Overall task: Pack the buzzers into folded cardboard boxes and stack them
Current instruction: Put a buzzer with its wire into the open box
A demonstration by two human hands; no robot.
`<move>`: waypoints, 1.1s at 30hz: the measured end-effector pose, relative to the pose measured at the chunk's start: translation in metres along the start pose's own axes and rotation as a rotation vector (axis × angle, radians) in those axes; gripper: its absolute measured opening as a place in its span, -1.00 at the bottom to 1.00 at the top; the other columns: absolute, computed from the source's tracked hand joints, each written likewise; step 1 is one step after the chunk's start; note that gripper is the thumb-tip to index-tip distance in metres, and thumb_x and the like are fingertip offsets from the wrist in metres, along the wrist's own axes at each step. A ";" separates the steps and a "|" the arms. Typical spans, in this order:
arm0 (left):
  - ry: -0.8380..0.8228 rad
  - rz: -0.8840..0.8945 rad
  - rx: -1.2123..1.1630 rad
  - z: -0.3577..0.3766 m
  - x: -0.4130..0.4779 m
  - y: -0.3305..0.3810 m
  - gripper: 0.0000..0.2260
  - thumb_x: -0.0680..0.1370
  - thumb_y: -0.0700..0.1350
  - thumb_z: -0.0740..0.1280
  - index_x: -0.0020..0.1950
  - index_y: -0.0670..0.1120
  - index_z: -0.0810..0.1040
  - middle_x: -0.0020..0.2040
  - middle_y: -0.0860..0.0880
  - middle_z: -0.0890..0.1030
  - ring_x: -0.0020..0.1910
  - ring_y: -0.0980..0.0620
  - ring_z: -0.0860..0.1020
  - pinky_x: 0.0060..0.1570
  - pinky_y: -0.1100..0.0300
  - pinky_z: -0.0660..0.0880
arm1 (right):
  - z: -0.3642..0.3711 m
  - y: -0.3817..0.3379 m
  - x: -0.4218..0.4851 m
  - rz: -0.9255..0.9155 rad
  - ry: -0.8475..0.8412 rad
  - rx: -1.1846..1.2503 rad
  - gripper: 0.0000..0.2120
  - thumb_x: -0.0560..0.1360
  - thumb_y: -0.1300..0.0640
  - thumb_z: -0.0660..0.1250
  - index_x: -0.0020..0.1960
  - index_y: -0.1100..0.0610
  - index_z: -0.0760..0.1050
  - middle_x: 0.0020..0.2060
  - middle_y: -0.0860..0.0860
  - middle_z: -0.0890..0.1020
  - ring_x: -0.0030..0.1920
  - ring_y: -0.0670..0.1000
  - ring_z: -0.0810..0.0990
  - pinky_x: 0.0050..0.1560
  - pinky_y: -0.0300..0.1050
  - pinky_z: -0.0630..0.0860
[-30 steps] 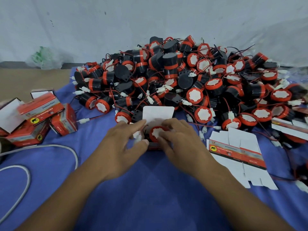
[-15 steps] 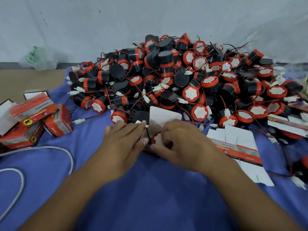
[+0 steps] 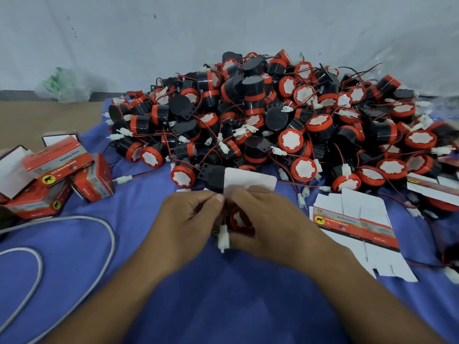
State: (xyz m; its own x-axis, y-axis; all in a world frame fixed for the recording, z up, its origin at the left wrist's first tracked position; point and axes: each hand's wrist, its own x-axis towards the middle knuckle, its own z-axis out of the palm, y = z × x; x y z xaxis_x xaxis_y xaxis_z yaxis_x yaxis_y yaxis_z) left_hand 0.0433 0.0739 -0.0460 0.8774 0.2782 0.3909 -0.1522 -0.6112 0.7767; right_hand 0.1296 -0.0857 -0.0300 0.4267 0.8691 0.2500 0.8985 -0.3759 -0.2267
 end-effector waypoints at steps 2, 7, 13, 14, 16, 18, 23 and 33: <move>-0.084 0.005 0.032 -0.001 0.000 0.000 -0.55 0.56 0.10 0.16 -0.18 -0.24 0.62 -0.38 -0.08 0.54 -0.40 0.04 0.44 -0.35 0.10 0.42 | 0.002 0.000 0.000 0.002 0.042 0.041 -0.60 0.53 -0.21 0.26 0.08 0.12 0.49 -0.10 -0.05 0.57 -0.12 -0.03 0.40 -0.15 -0.01 0.44; -0.056 -0.047 0.034 -0.003 0.003 -0.002 -0.66 0.62 0.04 0.24 -0.16 -0.11 0.69 -0.32 0.02 0.61 -0.32 0.11 0.52 -0.29 0.18 0.44 | 0.009 0.000 -0.001 0.029 0.121 0.166 -0.63 0.66 -0.10 0.10 0.03 0.15 0.54 -0.13 -0.02 0.60 -0.13 0.00 0.44 -0.11 0.03 0.46; -0.033 0.010 0.291 0.000 0.001 -0.012 -0.90 0.56 -0.13 0.41 -0.03 -0.02 0.73 -0.06 0.07 0.55 -0.03 0.14 0.48 -0.08 0.36 0.39 | 0.008 0.003 0.000 0.053 0.066 0.168 -0.69 0.53 -0.17 0.34 0.14 0.01 0.50 -0.09 -0.23 0.46 -0.02 -0.15 0.39 -0.02 -0.07 0.49; -0.018 0.028 0.306 0.001 0.000 -0.011 -0.90 0.55 -0.16 0.41 -0.02 -0.03 0.73 -0.08 0.07 0.55 -0.08 0.16 0.49 -0.13 0.35 0.41 | 0.009 0.003 -0.001 0.030 0.015 0.139 -0.68 0.51 -0.14 0.38 0.18 -0.01 0.48 -0.01 -0.19 0.49 0.06 -0.11 0.40 0.04 -0.03 0.50; 0.012 0.045 0.310 0.000 0.001 -0.007 -0.84 0.55 -0.21 0.40 -0.01 0.02 0.72 -0.14 0.11 0.57 -0.16 0.14 0.53 -0.19 0.32 0.44 | 0.008 0.004 -0.001 0.017 -0.018 0.127 -0.63 0.49 -0.11 0.42 0.23 -0.01 0.46 0.12 -0.12 0.51 0.17 -0.05 0.40 0.11 0.01 0.49; -0.021 0.000 0.237 -0.008 0.003 -0.003 -0.66 0.54 -0.25 0.39 -0.07 0.24 0.69 -0.19 0.14 0.64 -0.18 0.15 0.58 -0.20 0.35 0.48 | 0.006 0.003 0.000 0.005 -0.024 0.101 -0.61 0.48 -0.12 0.44 0.23 0.00 0.48 0.16 -0.10 0.51 0.18 -0.04 0.38 0.14 0.00 0.47; -0.257 -0.122 -0.071 -0.033 0.011 0.011 -0.62 0.53 -0.12 0.44 -0.16 0.45 0.64 -0.22 0.19 0.70 -0.29 0.23 0.62 -0.28 0.42 0.51 | 0.004 0.004 0.001 0.017 -0.063 0.032 -0.42 0.41 -0.36 0.37 0.22 0.04 0.49 0.14 -0.08 0.52 0.15 -0.02 0.41 0.12 0.04 0.48; -0.184 0.076 0.155 -0.008 0.003 -0.001 -0.71 0.50 -0.11 0.32 0.07 0.27 0.65 -0.06 0.13 0.60 -0.08 0.17 0.58 -0.13 0.28 0.53 | 0.005 -0.005 -0.001 0.082 0.198 0.306 -0.61 0.58 -0.22 0.13 0.12 0.10 0.40 -0.19 -0.05 0.61 -0.19 0.04 0.57 -0.23 0.11 0.53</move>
State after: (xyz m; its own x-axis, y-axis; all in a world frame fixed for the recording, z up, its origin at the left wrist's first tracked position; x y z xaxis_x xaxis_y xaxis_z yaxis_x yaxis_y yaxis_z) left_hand 0.0423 0.0809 -0.0420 0.9362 0.0966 0.3378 -0.1614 -0.7357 0.6578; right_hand 0.1239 -0.0835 -0.0335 0.5345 0.7501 0.3894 0.8007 -0.3020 -0.5173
